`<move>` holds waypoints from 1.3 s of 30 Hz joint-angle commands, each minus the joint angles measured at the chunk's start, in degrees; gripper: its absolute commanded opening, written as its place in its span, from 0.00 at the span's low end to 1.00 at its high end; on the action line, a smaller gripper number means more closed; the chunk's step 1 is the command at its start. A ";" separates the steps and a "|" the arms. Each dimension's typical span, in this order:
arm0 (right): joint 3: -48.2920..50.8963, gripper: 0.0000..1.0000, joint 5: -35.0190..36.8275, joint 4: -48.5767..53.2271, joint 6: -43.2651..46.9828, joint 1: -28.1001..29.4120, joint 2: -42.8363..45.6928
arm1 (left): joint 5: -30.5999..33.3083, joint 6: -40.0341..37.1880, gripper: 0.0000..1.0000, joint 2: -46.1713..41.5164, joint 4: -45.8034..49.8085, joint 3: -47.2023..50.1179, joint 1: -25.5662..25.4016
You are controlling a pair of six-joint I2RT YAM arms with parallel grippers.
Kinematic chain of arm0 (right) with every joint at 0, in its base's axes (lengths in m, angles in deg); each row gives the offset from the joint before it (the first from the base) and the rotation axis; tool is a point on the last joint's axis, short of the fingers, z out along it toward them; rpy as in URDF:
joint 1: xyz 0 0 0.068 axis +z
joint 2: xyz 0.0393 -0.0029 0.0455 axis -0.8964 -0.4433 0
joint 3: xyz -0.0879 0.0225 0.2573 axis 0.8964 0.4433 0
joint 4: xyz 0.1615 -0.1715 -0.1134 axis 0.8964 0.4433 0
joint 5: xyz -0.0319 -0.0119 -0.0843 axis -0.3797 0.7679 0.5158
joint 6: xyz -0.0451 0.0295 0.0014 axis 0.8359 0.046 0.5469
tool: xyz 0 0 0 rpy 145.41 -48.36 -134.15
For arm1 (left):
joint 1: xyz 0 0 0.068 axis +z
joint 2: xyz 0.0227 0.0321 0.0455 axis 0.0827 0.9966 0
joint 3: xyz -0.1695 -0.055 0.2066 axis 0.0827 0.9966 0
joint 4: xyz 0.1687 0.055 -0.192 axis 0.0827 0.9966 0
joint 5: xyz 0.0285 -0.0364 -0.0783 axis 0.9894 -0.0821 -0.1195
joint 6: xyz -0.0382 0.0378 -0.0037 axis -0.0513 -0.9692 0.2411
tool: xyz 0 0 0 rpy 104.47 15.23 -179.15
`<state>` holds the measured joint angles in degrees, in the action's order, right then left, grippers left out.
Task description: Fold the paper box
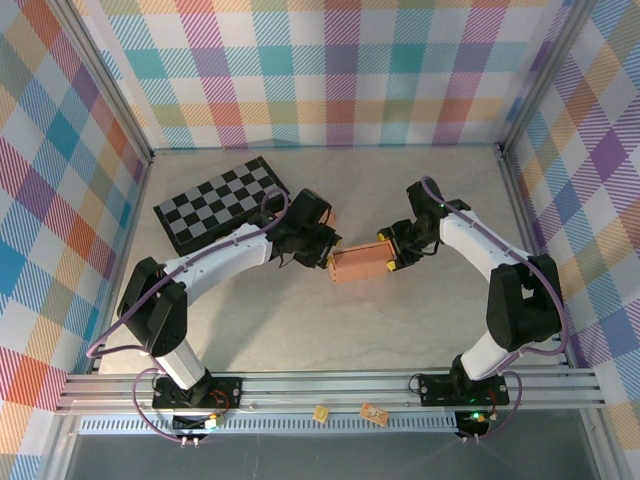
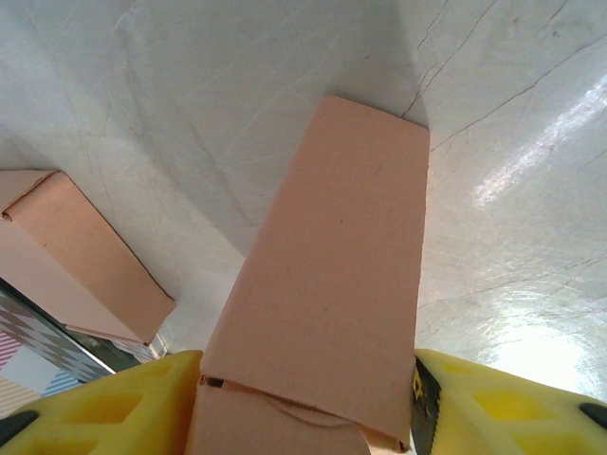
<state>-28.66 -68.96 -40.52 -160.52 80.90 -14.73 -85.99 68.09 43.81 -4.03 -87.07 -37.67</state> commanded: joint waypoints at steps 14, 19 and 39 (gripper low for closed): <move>0.01 0.54 0.18 1.25 0.48 0.27 -0.76 | -0.55 -0.71 0.32 0.58 0.24 0.94 -0.98; 0.39 0.54 0.31 1.47 0.81 0.23 -0.50 | -0.68 -1.93 0.32 0.93 0.98 1.14 -0.96; -1.56 0.49 1.42 3.23 2.86 0.27 -1.08 | -0.14 -4.62 0.28 2.45 1.53 1.93 -0.92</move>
<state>-28.92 -68.63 -39.40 -158.75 80.92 -14.73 -85.95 64.35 45.19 -3.61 -85.50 -37.95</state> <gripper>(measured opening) 0.492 0.284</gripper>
